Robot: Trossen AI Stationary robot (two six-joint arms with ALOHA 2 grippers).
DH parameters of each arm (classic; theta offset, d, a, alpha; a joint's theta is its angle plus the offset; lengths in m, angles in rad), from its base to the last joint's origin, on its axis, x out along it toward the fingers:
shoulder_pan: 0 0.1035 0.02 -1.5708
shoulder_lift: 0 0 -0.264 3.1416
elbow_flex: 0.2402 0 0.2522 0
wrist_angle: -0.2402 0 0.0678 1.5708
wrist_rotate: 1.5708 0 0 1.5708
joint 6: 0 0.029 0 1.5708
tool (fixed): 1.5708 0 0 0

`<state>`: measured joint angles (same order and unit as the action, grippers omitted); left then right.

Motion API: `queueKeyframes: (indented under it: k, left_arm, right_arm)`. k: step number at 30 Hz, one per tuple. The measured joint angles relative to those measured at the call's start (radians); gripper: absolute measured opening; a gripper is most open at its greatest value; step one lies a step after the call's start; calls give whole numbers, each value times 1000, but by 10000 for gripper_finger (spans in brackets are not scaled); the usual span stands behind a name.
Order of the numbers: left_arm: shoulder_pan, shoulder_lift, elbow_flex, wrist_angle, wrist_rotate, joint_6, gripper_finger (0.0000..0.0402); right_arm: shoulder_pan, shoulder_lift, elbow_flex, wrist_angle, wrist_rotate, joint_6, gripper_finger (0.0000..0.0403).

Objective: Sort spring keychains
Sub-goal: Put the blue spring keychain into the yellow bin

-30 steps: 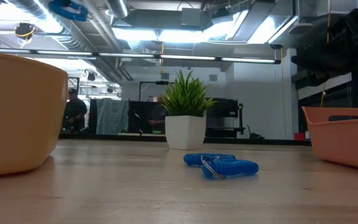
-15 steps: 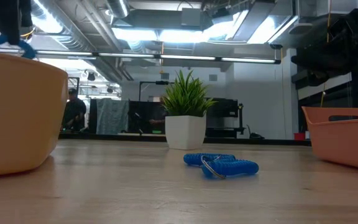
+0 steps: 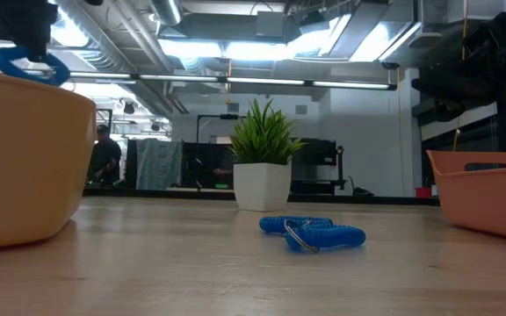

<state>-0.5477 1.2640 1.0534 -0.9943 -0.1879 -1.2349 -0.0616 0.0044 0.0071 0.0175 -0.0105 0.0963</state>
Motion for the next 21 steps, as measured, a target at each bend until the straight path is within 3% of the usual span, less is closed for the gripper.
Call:
queueKeyframes:
  k: [15, 21]
  left_arm:
    - [7, 0, 0, -1, -4, -87, 85]
    - [7, 0, 0, 0, -65, -87, 90]
  right_arm:
    - [0, 0, 0, 0, 0, 0, 97]
    - [0, 0, 0, 0, 0, 0, 97]
